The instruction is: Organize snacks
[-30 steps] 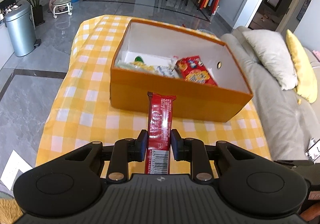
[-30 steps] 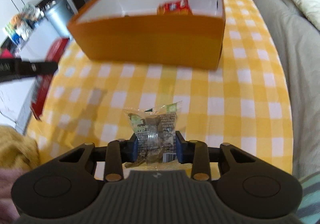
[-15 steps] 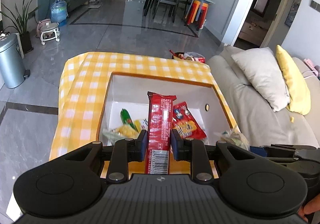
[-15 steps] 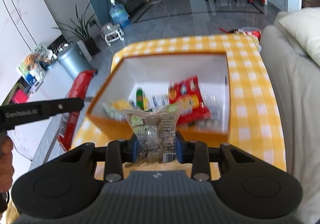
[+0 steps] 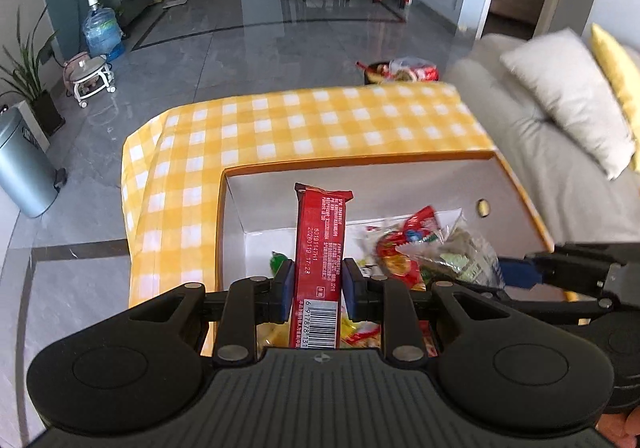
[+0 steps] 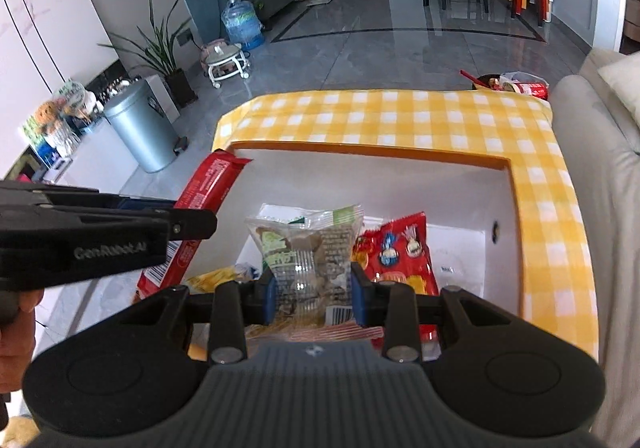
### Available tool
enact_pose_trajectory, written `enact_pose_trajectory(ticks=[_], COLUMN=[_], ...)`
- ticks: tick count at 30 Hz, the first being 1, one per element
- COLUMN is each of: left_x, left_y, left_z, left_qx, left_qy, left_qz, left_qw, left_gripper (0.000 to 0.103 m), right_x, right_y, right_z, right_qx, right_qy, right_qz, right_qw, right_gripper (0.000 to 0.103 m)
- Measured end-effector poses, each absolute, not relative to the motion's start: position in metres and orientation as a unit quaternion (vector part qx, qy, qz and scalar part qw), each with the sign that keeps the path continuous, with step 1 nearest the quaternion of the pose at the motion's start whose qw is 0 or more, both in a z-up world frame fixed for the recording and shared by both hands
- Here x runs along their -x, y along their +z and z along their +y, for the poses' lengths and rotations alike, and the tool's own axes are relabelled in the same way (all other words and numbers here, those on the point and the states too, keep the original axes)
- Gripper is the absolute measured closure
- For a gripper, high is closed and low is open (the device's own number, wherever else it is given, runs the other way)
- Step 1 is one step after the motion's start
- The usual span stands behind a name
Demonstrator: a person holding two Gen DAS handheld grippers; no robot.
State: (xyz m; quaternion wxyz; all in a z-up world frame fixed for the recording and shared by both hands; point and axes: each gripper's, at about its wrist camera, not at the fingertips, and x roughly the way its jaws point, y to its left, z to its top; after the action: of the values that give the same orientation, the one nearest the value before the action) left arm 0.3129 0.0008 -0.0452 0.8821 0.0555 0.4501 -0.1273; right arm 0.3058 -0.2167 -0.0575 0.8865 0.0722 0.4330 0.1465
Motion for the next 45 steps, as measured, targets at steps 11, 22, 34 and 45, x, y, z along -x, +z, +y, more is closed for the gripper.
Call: enact_pose_trajectory(ticks=[11, 22, 34, 45], left_x=[-0.351, -0.366, -0.364, -0.337], left_y=[-0.086, -0.108, -0.100, -0.034], left_z=[0.001, 0.001, -0.002, 0.005], left_qx=[-0.093, -0.096, -0.087, -0.077], left_qy=[-0.122, -0.109, -0.090, -0.085], left_qz=[0.504, 0.538, 0.544, 0.463], left_qw=[0.850, 0.831, 0.830, 0.879], left_gripper=[0.076, 0.076, 0.044, 0.021], right_x=[-0.369, -0.391, -0.383, -0.374], right_y=[-0.104, -0.132, -0.119, -0.073], right_z=[-0.187, -0.180, -0.189, -0.206], right_qx=[-0.008, 0.037, 0.057, 0.007], right_qy=[0.161, 0.153, 0.152, 0.144], right_qz=[0.470, 0.508, 0.505, 0.493], right_qw=[0.868, 0.847, 0.848, 0.858], right_gripper=[0.071, 0.070, 0.042, 0.014])
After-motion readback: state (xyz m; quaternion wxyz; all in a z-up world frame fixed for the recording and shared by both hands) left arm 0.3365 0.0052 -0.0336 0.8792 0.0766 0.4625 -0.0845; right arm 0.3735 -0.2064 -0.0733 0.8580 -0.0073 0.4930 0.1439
